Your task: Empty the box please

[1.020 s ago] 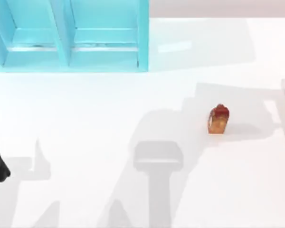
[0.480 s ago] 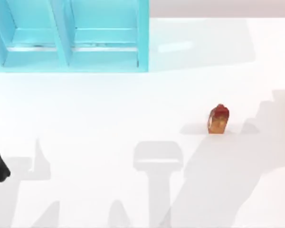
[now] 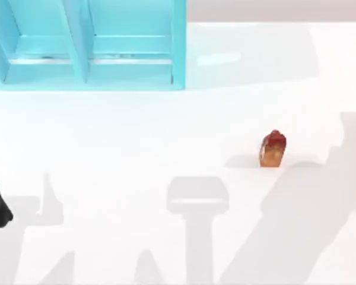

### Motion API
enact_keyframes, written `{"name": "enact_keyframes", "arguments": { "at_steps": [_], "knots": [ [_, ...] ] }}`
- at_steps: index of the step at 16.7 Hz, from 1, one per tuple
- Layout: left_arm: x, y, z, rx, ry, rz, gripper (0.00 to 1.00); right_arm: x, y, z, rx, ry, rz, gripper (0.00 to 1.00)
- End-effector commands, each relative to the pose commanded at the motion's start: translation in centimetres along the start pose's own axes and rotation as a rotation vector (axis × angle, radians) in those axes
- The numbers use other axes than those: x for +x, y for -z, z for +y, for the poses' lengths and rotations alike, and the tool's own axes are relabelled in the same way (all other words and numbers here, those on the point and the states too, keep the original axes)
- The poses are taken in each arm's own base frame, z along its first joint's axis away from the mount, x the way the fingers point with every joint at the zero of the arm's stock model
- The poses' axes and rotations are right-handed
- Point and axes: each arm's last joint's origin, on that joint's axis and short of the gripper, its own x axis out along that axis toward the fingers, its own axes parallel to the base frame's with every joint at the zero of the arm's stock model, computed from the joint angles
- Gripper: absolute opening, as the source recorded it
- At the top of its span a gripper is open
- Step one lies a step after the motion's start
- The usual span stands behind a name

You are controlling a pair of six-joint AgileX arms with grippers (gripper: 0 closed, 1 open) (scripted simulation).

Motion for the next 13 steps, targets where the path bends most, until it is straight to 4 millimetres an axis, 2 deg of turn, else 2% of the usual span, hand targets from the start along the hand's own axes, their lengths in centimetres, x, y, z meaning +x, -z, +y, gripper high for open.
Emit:
{"name": "enact_keyframes", "arguments": {
  "at_steps": [5,10,13],
  "knots": [
    [0.0,0.0,0.0,0.0,0.0,0.0,1.0,5.3,0.3,0.1,0.0,0.0,0.0,1.0],
    [0.0,0.0,0.0,0.0,0.0,0.0,1.0,5.9,0.4,0.1,0.0,-0.001,0.001,1.0],
    [0.0,0.0,0.0,0.0,0.0,0.0,1.0,5.9,0.4,0.1,0.0,-0.001,0.001,0.77]
  ]
}}
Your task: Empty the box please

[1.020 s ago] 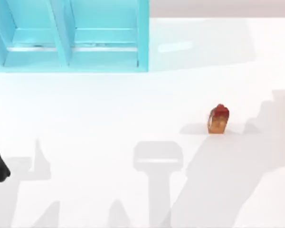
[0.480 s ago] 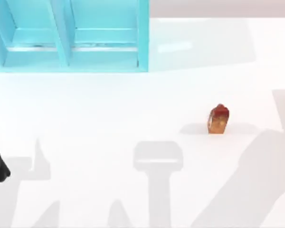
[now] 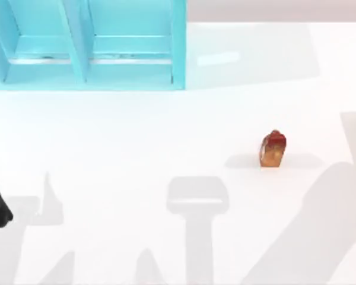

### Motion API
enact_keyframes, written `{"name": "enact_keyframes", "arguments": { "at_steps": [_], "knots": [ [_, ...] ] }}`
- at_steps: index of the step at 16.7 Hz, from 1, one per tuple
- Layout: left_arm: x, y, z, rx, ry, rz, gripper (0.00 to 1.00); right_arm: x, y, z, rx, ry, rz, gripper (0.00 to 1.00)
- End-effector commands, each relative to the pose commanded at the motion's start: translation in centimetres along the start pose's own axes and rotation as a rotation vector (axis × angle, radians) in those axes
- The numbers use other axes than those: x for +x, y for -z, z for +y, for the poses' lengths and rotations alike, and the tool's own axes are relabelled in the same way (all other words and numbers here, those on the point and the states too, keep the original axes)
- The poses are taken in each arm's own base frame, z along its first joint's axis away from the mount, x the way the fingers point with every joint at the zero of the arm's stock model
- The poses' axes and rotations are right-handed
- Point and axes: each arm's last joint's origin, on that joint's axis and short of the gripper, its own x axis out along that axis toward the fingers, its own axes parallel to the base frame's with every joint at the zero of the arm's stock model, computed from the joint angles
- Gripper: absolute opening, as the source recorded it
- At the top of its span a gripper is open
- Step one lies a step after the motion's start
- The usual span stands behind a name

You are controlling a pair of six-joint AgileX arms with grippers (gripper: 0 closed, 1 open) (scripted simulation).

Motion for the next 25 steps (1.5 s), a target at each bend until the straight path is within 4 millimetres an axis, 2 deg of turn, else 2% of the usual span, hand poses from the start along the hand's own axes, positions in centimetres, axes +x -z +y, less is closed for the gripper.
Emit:
{"name": "enact_keyframes", "arguments": {
  "at_steps": [10,20,22,25],
  "knots": [
    [0.0,0.0,0.0,0.0,0.0,0.0,1.0,0.0,0.0,0.0,0.0,0.0,0.0,0.02],
    [0.0,0.0,0.0,0.0,0.0,0.0,1.0,-0.1,0.0,0.0,0.002,0.0,-0.002,0.0],
    [0.0,0.0,0.0,0.0,0.0,0.0,1.0,-0.8,-0.2,-0.1,0.002,-0.001,-0.001,0.0],
    [0.0,0.0,0.0,0.0,0.0,0.0,1.0,-3.2,-0.7,-0.3,0.002,-0.003,0.003,0.0]
  ]
}}
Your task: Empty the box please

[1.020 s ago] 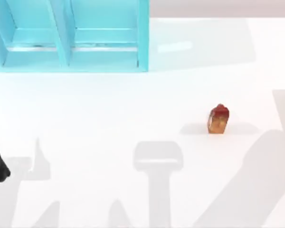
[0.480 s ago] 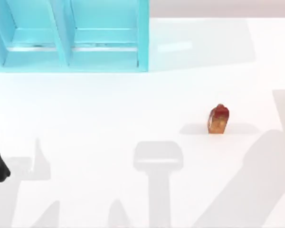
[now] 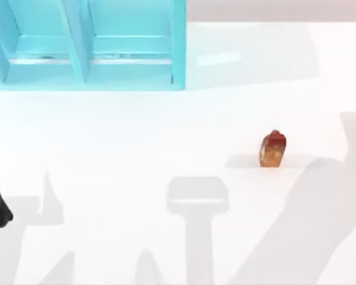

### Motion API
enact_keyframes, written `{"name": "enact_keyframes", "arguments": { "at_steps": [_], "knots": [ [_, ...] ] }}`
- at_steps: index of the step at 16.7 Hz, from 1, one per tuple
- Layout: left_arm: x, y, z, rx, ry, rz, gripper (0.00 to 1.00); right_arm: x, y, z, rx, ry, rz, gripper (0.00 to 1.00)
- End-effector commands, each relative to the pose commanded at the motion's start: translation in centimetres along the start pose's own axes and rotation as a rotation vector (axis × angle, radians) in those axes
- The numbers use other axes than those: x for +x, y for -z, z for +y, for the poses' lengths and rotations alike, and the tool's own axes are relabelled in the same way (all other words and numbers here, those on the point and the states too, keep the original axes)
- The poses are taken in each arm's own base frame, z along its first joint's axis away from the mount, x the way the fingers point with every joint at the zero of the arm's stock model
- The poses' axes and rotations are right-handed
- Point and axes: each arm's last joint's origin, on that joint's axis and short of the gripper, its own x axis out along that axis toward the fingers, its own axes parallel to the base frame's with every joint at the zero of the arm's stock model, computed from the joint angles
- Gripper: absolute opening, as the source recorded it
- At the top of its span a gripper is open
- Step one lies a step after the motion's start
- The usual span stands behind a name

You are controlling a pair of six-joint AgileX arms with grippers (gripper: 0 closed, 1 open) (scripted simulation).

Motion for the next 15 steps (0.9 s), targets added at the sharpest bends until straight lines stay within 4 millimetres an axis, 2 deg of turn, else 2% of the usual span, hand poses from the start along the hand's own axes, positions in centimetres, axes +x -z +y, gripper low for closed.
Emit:
{"name": "enact_keyframes", "arguments": {
  "at_steps": [8,10,15],
  "knots": [
    [0.0,0.0,0.0,0.0,0.0,0.0,1.0,-8.7,0.4,0.3,0.0,0.002,-0.004,0.0],
    [0.0,0.0,0.0,0.0,0.0,0.0,1.0,-9.7,0.6,0.4,0.0,0.003,-0.005,0.0],
    [0.0,0.0,0.0,0.0,0.0,0.0,1.0,-9.6,0.5,0.5,-0.001,0.0,0.0,0.0]
  ]
}}
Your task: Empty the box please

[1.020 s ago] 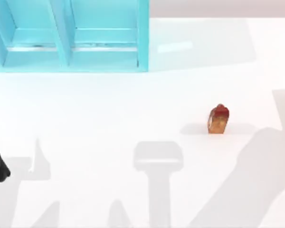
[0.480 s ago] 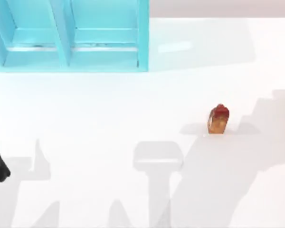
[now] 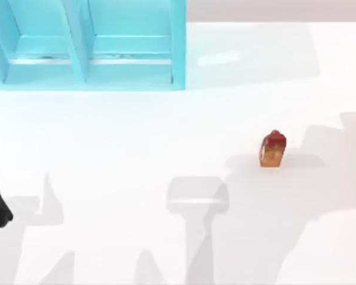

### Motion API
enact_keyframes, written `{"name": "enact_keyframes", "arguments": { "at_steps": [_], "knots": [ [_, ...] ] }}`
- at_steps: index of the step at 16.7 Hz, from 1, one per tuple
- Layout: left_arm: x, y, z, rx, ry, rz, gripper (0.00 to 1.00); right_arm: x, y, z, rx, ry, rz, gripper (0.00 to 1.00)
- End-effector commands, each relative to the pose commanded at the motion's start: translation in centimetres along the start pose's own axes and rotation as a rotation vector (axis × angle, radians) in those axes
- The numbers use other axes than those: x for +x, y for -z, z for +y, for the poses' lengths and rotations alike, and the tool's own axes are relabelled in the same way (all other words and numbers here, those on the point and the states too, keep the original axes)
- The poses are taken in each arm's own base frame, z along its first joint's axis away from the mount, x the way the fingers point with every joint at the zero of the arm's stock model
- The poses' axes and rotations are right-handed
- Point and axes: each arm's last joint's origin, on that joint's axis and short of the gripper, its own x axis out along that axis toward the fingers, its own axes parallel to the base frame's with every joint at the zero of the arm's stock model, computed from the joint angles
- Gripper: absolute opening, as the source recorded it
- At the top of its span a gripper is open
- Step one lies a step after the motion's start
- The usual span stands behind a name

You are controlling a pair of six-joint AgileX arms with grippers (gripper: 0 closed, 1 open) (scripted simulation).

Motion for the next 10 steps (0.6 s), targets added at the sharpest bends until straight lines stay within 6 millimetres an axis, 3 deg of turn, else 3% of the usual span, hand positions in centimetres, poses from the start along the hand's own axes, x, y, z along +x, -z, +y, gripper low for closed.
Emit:
{"name": "enact_keyframes", "arguments": {
  "at_steps": [3,5,7,10],
  "knots": [
    [0.0,0.0,0.0,0.0,0.0,0.0,1.0,0.6,-1.3,2.3,0.001,0.009,0.003,0.0],
    [0.0,0.0,0.0,0.0,0.0,0.0,1.0,1.5,-2.8,5.8,0.002,0.02,0.006,0.0],
    [0.0,0.0,0.0,0.0,0.0,0.0,1.0,2.5,-4.3,11.2,0.001,0.034,0.003,0.0],
    [0.0,0.0,0.0,0.0,0.0,0.0,1.0,4.5,-4.8,22.4,-0.014,0.051,-0.006,0.0]
  ]
}}
